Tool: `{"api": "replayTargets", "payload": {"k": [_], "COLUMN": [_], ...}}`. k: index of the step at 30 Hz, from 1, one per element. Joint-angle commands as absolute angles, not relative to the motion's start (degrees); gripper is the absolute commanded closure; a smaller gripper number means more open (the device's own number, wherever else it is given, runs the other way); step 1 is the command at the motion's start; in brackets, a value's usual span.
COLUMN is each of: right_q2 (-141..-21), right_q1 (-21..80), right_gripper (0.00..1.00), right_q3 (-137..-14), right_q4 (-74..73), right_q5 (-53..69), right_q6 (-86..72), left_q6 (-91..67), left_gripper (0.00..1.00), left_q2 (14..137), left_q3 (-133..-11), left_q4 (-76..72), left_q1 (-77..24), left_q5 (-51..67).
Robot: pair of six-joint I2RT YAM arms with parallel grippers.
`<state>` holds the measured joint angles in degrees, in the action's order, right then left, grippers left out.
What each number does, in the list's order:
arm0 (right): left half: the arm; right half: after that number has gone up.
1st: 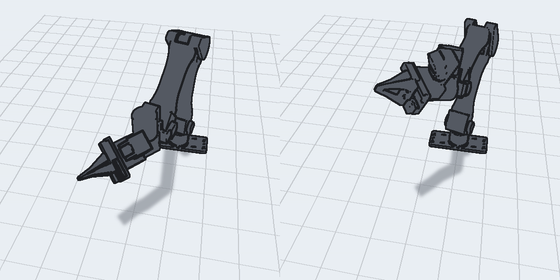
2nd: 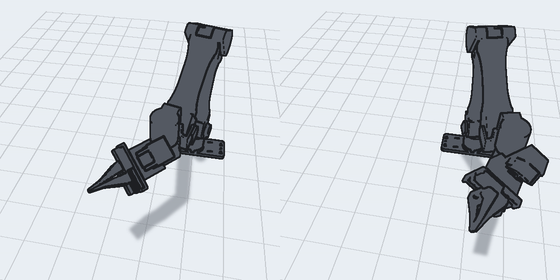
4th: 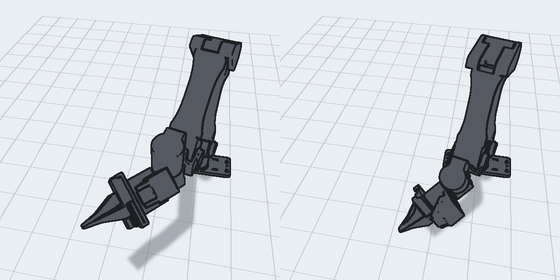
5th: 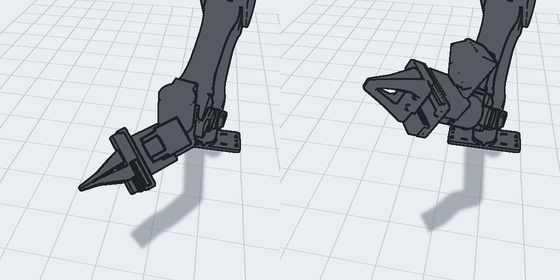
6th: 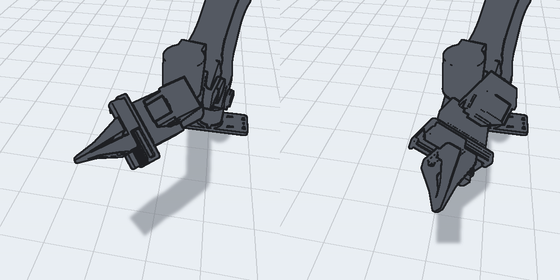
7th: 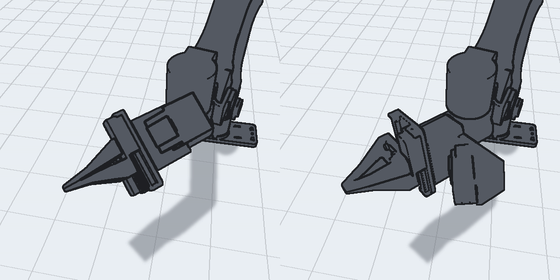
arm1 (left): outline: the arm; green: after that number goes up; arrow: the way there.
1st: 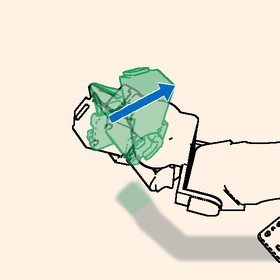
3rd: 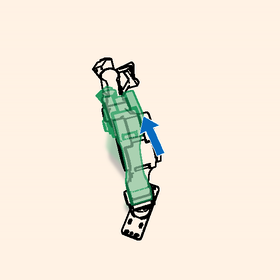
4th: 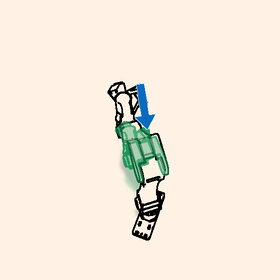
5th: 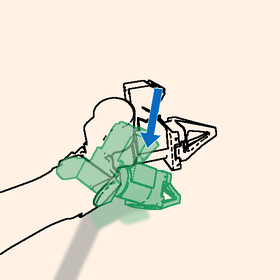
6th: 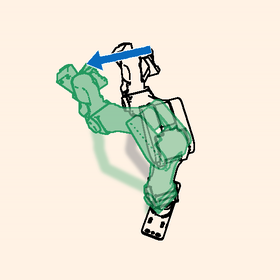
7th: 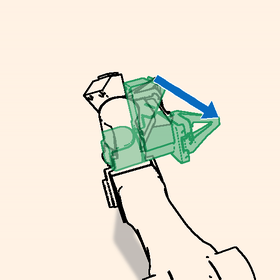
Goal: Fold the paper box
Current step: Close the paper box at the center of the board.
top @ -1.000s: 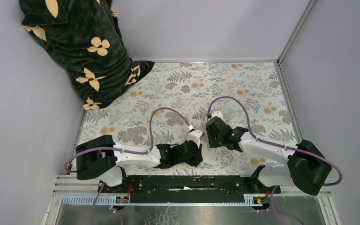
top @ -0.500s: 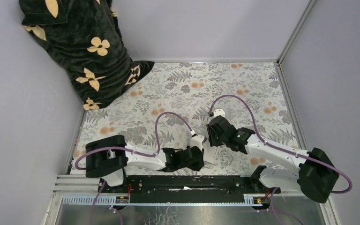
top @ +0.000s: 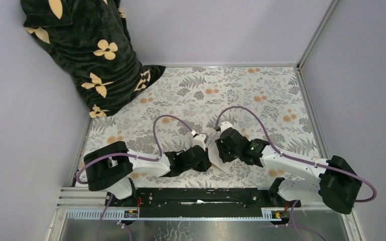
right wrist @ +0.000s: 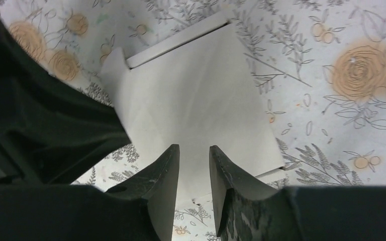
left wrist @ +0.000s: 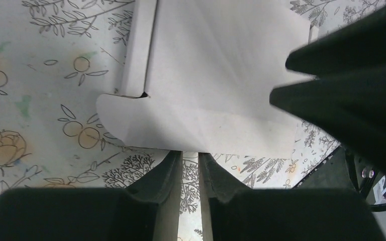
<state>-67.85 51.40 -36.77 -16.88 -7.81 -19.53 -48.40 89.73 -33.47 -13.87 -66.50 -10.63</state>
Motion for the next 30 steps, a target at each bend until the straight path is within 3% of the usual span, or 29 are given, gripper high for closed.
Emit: {"api": "replayTargets", "payload": {"k": [1, 9, 19, 30], "right_q2": [-69.6, -77.5, -85.8, -89.3], "right_q1": [54.0, 55.3, 59.6, 60.2], "right_gripper": [0.64, 0.64, 0.64, 0.62], "right_q3": [-38.7, -39.2, -44.2, -47.2], "right_q4": [-16.0, -15.4, -19.5, -18.5], "right_q5": [-7.1, -10.6, -19.3, -18.3], "right_q6": [-17.7, -19.8, -25.5, -35.4], "left_q6": [-46.3, -45.7, -48.2, -53.1], "left_gripper": [0.76, 0.76, 0.76, 0.69], "left_q2": [90.9, 91.0, 81.7, 71.1], "left_q3": [-31.1, -29.0, -24.3, -23.4], "left_q4": [-12.0, -13.6, -13.0, -18.5], "left_q1": [-64.4, -61.1, -60.1, -60.0], "left_q5": [-10.2, -9.0, -9.3, -13.5]}}
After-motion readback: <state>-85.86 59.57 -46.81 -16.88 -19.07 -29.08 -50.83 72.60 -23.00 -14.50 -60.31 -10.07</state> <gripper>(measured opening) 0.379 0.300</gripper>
